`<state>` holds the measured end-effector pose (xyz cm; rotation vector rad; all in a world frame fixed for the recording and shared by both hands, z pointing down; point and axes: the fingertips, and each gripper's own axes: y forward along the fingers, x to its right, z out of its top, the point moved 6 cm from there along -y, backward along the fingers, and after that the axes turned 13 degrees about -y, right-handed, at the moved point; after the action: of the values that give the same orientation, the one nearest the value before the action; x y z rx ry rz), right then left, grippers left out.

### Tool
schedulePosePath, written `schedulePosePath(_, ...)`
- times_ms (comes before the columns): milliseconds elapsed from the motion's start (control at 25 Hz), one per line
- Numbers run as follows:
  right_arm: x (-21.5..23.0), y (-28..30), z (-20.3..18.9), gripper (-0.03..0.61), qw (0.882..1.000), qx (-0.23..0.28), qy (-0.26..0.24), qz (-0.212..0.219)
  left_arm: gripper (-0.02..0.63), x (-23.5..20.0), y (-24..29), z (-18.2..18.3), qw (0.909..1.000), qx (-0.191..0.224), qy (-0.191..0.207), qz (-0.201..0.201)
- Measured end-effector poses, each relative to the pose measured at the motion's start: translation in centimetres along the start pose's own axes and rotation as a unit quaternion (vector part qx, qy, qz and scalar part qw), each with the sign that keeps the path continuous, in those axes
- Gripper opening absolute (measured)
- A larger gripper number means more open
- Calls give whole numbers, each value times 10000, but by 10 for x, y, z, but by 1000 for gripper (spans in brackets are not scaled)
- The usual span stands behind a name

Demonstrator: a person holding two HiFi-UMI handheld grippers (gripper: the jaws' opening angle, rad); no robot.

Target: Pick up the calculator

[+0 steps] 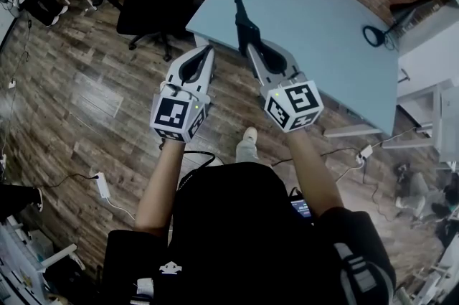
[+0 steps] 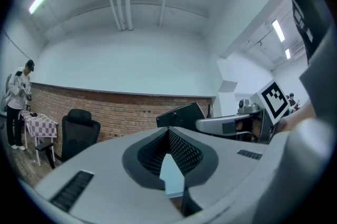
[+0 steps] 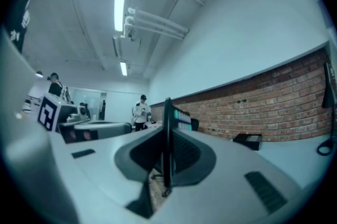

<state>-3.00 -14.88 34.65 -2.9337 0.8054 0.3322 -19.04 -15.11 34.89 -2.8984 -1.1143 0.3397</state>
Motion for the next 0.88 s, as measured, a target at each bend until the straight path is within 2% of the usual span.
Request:
schedulePosePath(320,-26,-24,8,48,10000,-27,-33,-89,3,12,-24,4,9999,28,35,-152)
schedulePosePath(880,-31,-46,15,48,9999,-26,-95,-129,3,29,-32,-7,9997,-4,-99,-245)
